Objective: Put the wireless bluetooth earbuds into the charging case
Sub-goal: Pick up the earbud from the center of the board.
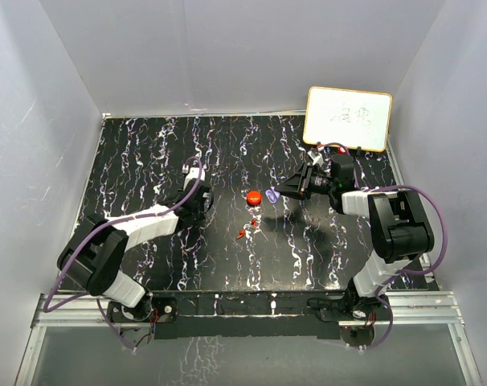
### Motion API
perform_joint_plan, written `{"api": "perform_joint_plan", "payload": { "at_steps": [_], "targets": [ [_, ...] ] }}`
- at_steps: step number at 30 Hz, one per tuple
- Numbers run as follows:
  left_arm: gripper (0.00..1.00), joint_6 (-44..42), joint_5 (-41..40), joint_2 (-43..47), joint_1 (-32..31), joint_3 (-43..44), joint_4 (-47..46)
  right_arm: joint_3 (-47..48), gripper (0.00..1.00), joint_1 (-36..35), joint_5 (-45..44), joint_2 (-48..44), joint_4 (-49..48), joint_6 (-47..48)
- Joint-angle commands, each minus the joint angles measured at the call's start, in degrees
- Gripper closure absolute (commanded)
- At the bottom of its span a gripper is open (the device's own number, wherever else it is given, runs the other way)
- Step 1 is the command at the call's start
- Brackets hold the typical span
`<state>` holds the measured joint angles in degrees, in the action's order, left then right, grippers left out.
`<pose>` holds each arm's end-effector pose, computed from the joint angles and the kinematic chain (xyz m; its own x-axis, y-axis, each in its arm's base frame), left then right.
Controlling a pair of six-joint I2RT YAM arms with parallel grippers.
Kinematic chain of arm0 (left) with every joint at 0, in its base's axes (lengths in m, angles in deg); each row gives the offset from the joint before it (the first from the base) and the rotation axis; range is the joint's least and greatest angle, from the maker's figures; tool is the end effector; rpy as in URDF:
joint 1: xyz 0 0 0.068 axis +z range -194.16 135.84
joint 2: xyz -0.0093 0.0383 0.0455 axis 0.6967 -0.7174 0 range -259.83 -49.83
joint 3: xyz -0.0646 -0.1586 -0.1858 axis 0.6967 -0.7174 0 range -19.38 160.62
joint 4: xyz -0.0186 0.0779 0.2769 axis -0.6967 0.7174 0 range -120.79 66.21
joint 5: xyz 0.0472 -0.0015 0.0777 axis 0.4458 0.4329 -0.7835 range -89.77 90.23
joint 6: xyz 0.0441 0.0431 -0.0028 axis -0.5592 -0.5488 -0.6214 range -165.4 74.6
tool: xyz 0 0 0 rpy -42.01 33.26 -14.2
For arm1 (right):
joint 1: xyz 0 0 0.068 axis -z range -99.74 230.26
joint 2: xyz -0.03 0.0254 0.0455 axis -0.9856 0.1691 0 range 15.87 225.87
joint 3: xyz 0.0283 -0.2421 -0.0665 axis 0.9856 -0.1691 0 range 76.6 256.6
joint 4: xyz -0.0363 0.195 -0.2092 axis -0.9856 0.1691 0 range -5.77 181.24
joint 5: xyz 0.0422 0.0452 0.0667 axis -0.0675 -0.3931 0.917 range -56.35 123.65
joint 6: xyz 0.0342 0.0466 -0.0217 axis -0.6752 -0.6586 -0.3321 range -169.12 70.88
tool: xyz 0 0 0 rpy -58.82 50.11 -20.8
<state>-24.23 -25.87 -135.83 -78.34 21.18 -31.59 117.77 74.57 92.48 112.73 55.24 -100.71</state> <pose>0.2763 -0.1628 0.1220 -0.6308 0.0365 -0.7751 0.0190 0.9993 0.0316 0.3347 0.0733 0.1188 -0.9140 0.3165 -0.2538 -0.1542 0.3076 0.9389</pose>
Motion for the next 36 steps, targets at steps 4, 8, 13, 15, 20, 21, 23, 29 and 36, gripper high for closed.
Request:
{"api": "perform_joint_plan", "payload": {
  "at_steps": [4, 8, 13, 15, 20, 21, 23, 29, 36],
  "targets": [
    [0.77, -1.4, -0.8, -0.2, 0.4, 5.6, 8.6, 1.7, 1.00, -0.2, 0.6, 0.0, -4.0, -0.2],
    [0.77, -2.0, -0.3, -2.0, 0.4, 7.7, 11.3, 1.6, 1.00, -0.3, 0.7, 0.0, -4.2, -0.3],
    [0.77, -2.2, 0.7, -5.2, 0.4, 10.0, 14.2, 1.6, 1.00, -0.3, 0.8, -0.1, -4.3, -0.3],
    [0.76, -2.0, 0.9, -6.0, 0.4, 10.8, 15.3, 1.6, 1.00, -0.3, 0.7, -0.1, -4.3, -0.3],
    [0.75, -2.1, 1.0, -6.4, 0.4, 10.9, 15.8, 1.6, 1.00, -0.2, 0.7, 0.0, -4.3, -0.3],
    [0.75, -2.2, 1.0, -6.5, 0.4, 10.9, 15.9, 1.7, 1.00, -0.3, 0.8, 0.0, -4.3, -0.3],
    [0.75, -2.2, 1.0, -6.7, 0.4, 10.9, 15.9, 1.7, 1.00, -0.3, 0.8, 0.0, -4.3, -0.3],
    [0.76, -2.4, 1.0, -7.3, 0.4, 11.0, 15.7, 1.7, 1.00, -0.3, 0.7, 0.0, -4.3, -0.4],
    [0.77, -2.6, 1.2, -8.3, 0.4, 11.1, 15.2, 1.8, 1.00, -0.3, 0.8, 0.0, -4.3, -0.3]
  ]
}}
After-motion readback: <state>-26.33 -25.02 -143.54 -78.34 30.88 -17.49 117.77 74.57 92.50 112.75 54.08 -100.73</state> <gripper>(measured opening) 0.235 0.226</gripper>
